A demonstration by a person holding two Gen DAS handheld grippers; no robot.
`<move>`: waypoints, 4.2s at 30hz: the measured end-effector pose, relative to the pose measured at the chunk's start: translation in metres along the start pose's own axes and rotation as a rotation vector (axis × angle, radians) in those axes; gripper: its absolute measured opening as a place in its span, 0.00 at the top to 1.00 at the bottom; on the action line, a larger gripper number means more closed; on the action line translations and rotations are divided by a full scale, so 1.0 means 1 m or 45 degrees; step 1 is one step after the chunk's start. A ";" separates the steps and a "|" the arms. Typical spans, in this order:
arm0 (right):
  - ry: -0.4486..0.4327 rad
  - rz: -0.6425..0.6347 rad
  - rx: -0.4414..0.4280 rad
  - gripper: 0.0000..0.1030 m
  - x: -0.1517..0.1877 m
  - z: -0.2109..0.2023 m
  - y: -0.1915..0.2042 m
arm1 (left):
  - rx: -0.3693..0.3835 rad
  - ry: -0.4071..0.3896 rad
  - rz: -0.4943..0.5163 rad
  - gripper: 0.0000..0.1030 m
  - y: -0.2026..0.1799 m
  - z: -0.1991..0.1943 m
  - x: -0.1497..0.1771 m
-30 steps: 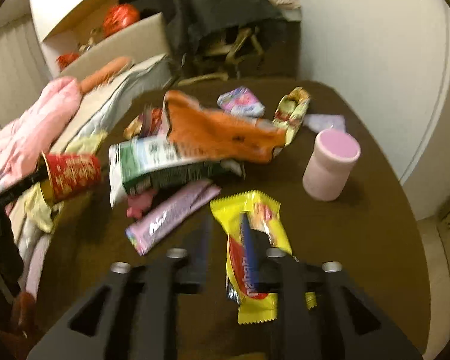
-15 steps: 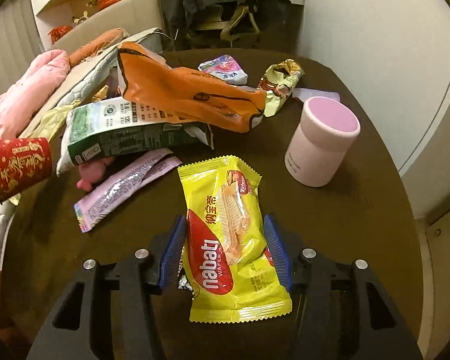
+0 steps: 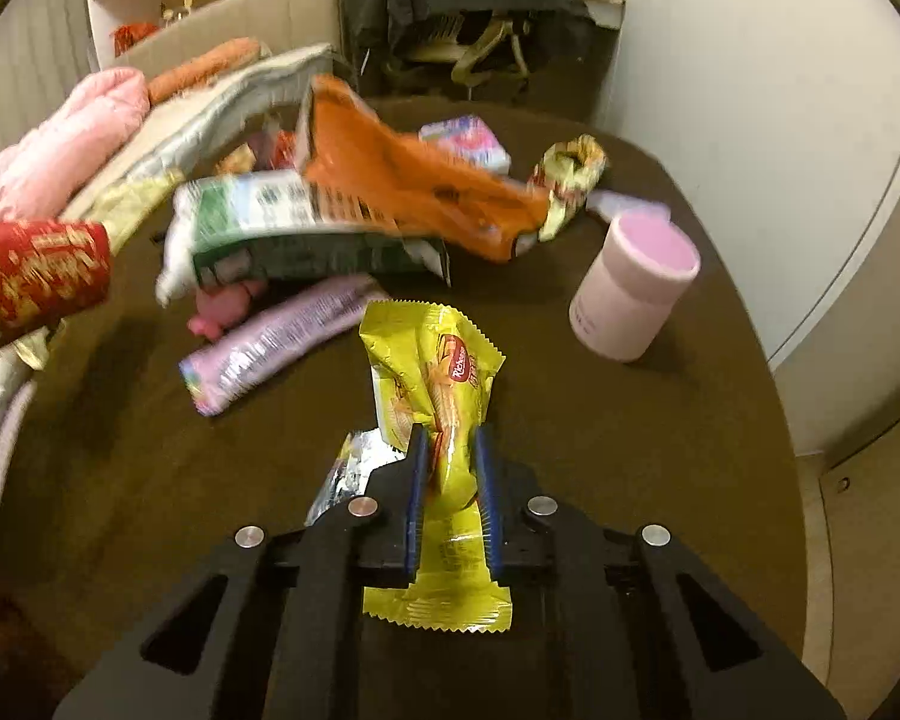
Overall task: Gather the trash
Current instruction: 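Carry the red cup and yellow wrapper over the yellow plastic bag with both tools, then open both tools to drop the cup and wrapper into the bag, then grasp a red snack wrapper with the left tool while the right tool grasps a clear plastic wrapper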
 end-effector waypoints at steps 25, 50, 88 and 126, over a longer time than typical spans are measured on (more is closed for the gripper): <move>-0.287 -0.136 -0.182 0.85 -0.109 -0.042 0.146 | -0.203 -0.040 -0.127 0.97 0.151 -0.037 -0.032; 0.028 -0.290 -0.631 0.85 -0.133 0.138 0.336 | -0.210 0.251 -0.261 0.97 0.254 0.055 0.007; -0.210 -0.220 -0.356 0.52 -0.137 0.047 0.209 | -0.161 0.085 -0.269 0.59 0.181 0.024 -0.032; -0.354 0.152 0.205 0.34 -0.099 0.015 -0.079 | 0.155 0.055 -0.086 0.44 -0.004 0.142 -0.053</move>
Point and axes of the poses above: each gripper's, at about its wrist camera, not at the fingertips, and z roughly the way its jaws point, y to its left, x to its underside, the point moved 5 cm from there along z, roughly the way its jaws point, and after that the axes turned 8 degrees about -y, right-handed, at the moved point
